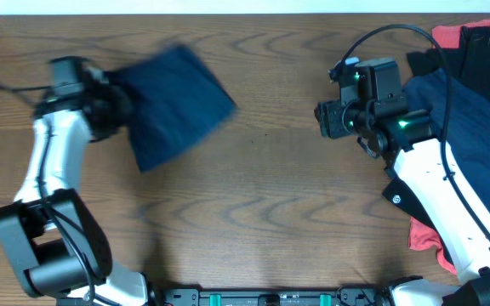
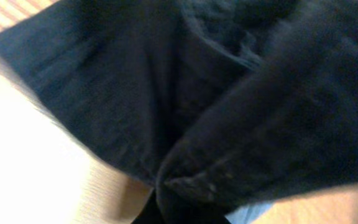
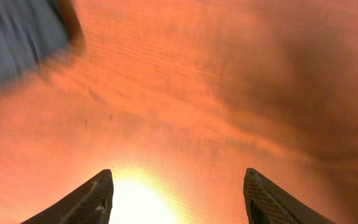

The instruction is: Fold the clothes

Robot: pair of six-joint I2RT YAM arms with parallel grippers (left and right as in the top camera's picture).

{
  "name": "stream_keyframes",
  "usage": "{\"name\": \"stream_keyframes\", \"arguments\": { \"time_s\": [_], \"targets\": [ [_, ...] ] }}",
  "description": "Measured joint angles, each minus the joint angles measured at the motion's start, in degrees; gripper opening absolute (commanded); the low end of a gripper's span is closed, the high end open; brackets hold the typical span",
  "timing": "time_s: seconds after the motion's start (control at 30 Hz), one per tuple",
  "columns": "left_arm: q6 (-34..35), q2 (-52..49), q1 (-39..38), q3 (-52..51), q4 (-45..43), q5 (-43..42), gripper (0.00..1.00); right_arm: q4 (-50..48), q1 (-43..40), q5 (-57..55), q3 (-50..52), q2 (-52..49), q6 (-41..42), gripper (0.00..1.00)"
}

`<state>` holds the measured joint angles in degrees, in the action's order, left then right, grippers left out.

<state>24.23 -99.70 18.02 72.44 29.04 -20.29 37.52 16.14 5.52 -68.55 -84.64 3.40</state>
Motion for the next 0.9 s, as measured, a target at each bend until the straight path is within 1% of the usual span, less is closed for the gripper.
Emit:
{"name": "stream_keyframes", "arguments": {
  "time_s": [0.13,0.3,0.57,0.77,0.9],
  "targets": [
    [3.02,-0.37,7.87,0.00,-6.21,1.95,0.06,4.15,0.00,-0.02,0.07,-0.44,0.00,0.64],
    [3.98,-1.29,14.14,0.00,-6.16,8.15,0.06,5.20,0.00,-0.02,0.07,-0.44,0.00,0.64],
    [3.74,-7.52,15.30,0.00,-4.46,10.91,0.06,5.33,0.00,-0.02,0.07,-0.44,0.00,0.64],
    [0.72,-8.07,15.30,0.00,-6.56,12.41,0.06,5.35,0.00,-0.02,0.07,-0.44,0.00,0.64],
    [-0.28,-8.07,15.15,0.00,-6.97,15.80,0.06,5.35,0.00,-0.02,0.07,-0.44,0.00,0.64]
  ]
}}
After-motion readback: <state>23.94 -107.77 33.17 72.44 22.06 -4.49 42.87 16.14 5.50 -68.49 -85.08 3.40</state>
